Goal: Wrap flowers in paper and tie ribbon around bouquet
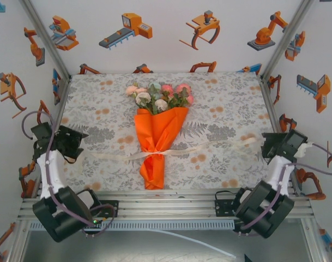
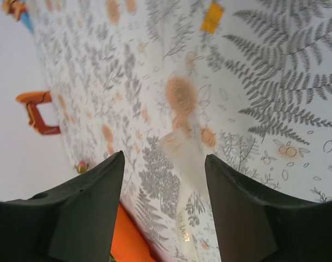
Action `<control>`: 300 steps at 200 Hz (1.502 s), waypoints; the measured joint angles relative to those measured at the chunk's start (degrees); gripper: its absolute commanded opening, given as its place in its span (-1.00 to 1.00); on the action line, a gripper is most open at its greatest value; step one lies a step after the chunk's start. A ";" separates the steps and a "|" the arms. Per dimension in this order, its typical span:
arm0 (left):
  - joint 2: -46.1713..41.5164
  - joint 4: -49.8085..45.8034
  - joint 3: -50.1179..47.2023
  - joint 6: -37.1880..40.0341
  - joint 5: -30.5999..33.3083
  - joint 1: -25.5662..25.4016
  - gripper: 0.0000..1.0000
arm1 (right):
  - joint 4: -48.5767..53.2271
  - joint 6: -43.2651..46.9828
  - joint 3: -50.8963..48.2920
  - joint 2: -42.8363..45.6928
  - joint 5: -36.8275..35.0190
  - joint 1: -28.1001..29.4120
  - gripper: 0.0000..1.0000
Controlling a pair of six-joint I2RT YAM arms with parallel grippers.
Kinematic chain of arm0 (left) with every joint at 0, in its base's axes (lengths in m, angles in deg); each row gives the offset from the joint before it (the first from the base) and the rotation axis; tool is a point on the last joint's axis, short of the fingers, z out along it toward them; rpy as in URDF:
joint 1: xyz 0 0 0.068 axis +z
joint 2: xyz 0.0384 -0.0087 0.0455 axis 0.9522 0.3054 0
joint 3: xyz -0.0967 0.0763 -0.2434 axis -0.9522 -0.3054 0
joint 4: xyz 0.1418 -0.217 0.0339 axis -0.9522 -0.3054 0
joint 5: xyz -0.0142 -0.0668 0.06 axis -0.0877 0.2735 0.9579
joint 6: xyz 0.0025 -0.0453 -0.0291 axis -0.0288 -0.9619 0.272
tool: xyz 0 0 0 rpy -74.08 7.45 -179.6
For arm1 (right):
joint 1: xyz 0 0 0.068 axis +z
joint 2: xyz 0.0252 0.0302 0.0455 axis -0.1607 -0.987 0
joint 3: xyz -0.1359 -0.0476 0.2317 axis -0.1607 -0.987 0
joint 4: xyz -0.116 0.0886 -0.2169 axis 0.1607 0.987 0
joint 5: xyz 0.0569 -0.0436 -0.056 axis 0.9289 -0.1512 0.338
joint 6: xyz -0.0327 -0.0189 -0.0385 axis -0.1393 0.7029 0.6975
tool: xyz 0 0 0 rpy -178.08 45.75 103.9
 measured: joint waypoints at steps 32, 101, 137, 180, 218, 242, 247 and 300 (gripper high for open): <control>-5.79 0.15 5.22 15.26 -1.33 -15.80 0.38 | -0.09 7.61 0.00 9.79 2.93 14.03 0.20; -3.43 -5.51 8.24 55.63 6.32 -43.36 0.55 | -12.50 37.79 -2.58 -6.56 -4.96 73.02 0.72; -0.83 -5.38 6.93 62.86 7.80 -44.15 0.61 | -20.22 52.76 -0.39 -22.60 -4.66 76.26 0.72; -2.84 -3.63 3.43 66.62 6.67 -44.15 0.67 | -24.39 63.71 -0.63 -25.83 -3.61 78.09 0.74; -0.35 -2.51 2.93 68.81 5.11 -44.41 0.67 | -31.21 68.39 -1.27 -29.18 -2.34 78.12 0.61; 0.09 -1.49 0.63 72.08 3.74 -44.89 0.81 | -37.05 69.20 -1.64 -31.43 -1.92 78.12 -0.12; 0.20 -1.46 -0.09 73.02 3.63 -45.40 0.82 | -38.01 69.35 -2.05 -31.47 -1.66 78.09 -0.26; 10.60 -0.68 -2.03 78.29 3.63 -50.23 0.78 | -39.67 67.36 -5.57 -25.75 1.09 78.09 -0.99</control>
